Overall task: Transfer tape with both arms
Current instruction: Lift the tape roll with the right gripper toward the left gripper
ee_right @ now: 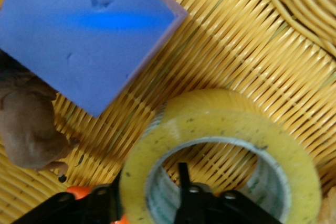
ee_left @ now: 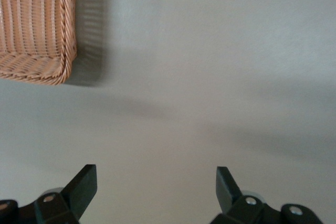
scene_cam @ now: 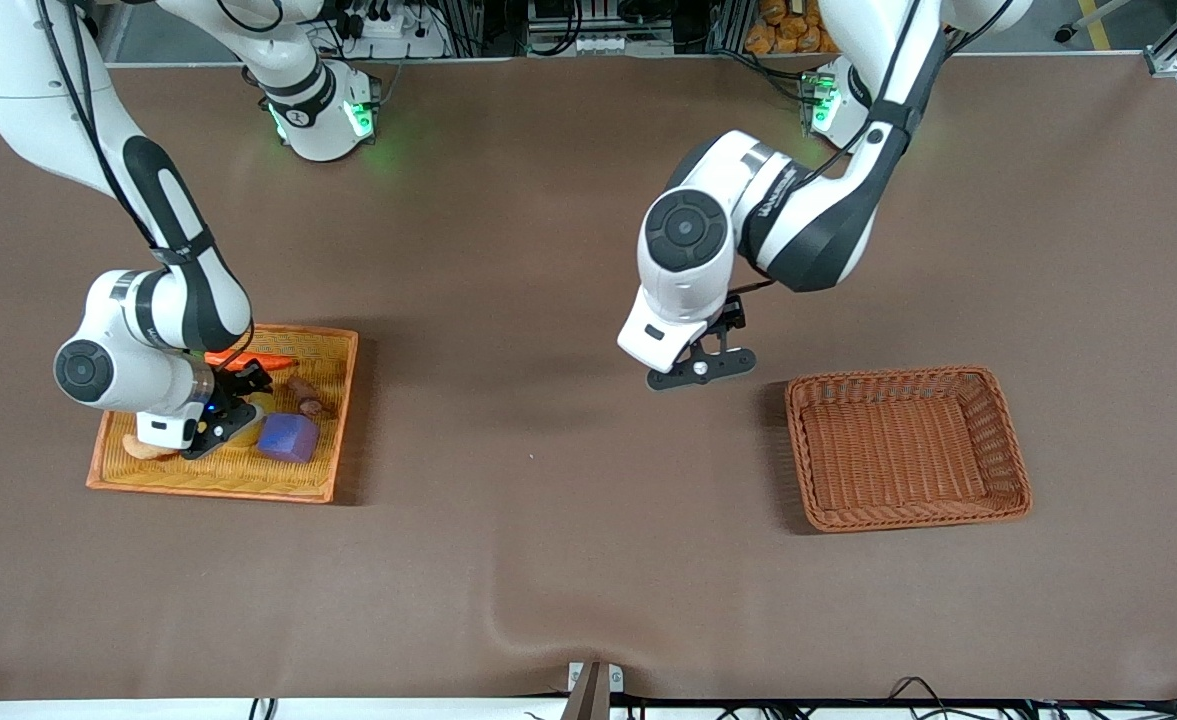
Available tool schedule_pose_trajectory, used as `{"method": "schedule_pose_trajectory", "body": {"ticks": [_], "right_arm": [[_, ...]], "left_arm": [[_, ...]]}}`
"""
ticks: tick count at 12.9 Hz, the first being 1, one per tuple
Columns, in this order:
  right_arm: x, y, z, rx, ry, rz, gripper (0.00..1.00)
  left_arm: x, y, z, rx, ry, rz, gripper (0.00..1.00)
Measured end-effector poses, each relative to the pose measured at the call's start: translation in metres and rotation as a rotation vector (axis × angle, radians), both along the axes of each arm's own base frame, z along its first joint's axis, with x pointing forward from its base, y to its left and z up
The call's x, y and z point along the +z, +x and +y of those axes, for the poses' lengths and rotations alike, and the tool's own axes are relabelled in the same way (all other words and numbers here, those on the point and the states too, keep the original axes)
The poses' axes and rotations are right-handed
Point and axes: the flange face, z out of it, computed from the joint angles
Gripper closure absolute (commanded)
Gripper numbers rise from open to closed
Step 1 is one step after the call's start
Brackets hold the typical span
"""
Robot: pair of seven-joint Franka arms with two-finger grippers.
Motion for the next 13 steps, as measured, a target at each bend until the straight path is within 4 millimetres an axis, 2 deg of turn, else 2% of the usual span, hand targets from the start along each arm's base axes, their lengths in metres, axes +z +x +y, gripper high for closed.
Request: {"method": "schedule_pose_trajectory", "body": {"ticks": [1, 3, 5, 6, 8, 9, 11, 13], "right_arm": [[0.011, 0.003, 0.000, 0.004, 0.001, 0.004, 1.00], [0.056, 0.015, 0.009, 0.013, 0.004, 0.024, 1.00], [0.120, 0.031, 0.041, 0.017, -0.006, 0.050, 1.00], [0.153, 0.038, 0.064, 0.014, -0.013, 0.051, 1.00], [0.203, 0.045, 0.126, -0.001, -0.026, 0.016, 1.00], [0.217, 0.044, 0.163, -0.016, -0.033, -0.008, 1.00], [0.230, 0.032, 0.240, -0.083, -0.039, -0.038, 1.00], [0.226, 0.015, 0.321, -0.197, -0.022, -0.058, 1.00]], "left_arm": [[-0.004, 0.002, 0.007, 0.005, 0.012, 0.016, 0.00], [-0.007, 0.004, 0.018, 0.013, 0.031, 0.043, 0.00], [0.001, 0.009, 0.027, 0.029, 0.025, 0.034, 0.00], [0.009, 0.013, 0.034, 0.041, 0.017, 0.025, 0.00], [0.027, 0.017, 0.045, 0.058, 0.002, 0.005, 0.00], [0.032, 0.017, 0.047, 0.061, -0.004, -0.004, 0.00], [0.035, 0.013, 0.048, 0.063, -0.024, -0.031, 0.00], [0.035, 0.006, 0.051, 0.061, -0.054, -0.069, 0.00]]}}
